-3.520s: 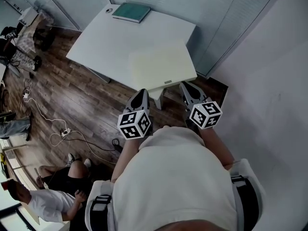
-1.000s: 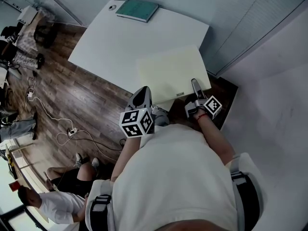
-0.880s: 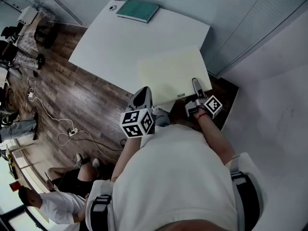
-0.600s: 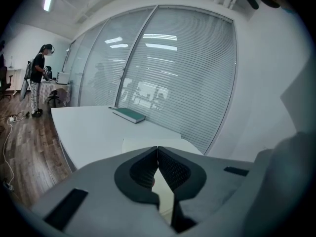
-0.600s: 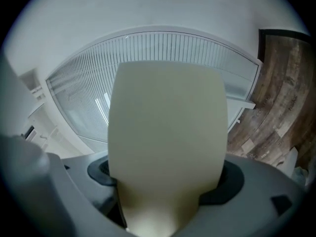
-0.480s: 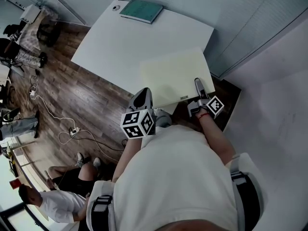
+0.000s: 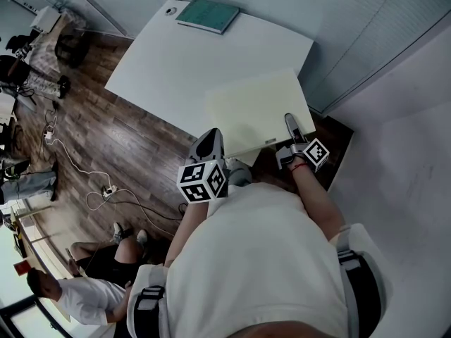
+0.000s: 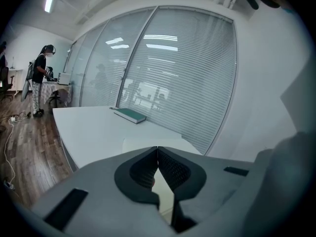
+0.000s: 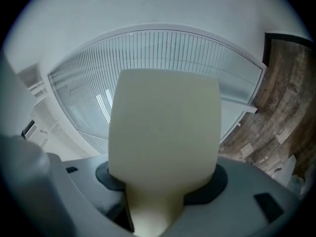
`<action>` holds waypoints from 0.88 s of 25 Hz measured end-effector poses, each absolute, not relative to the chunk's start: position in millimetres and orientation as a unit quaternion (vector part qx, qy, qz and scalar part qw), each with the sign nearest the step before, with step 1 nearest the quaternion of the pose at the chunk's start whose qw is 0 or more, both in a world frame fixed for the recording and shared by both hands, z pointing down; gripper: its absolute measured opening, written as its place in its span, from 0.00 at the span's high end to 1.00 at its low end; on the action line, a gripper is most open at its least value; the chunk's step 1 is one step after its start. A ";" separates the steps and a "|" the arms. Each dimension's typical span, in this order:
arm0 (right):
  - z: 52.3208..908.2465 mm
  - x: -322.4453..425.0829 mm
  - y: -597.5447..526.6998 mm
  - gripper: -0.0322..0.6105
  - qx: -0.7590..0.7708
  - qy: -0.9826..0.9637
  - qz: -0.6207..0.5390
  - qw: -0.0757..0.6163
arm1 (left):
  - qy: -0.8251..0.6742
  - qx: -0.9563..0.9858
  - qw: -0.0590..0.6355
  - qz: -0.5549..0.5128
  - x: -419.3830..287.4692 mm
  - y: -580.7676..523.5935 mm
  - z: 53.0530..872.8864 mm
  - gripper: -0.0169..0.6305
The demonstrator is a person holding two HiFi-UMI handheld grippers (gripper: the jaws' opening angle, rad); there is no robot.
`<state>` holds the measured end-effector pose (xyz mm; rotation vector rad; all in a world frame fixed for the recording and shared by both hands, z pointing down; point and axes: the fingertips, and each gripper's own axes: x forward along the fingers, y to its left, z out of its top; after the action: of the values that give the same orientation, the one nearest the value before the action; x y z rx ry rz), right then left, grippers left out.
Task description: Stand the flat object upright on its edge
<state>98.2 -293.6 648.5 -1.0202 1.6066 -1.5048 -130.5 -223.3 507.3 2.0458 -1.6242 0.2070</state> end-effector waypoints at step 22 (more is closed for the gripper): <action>584.5 91.1 -302.3 0.53 -0.418 0.677 -0.532 0.291 | -0.606 0.751 0.255 0.062 -132.8 -176.1 499.6 0.94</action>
<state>91.1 -302.3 584.5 -1.1140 1.8043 -1.4186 -132.8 -176.1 499.6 2.0385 -1.6453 0.1692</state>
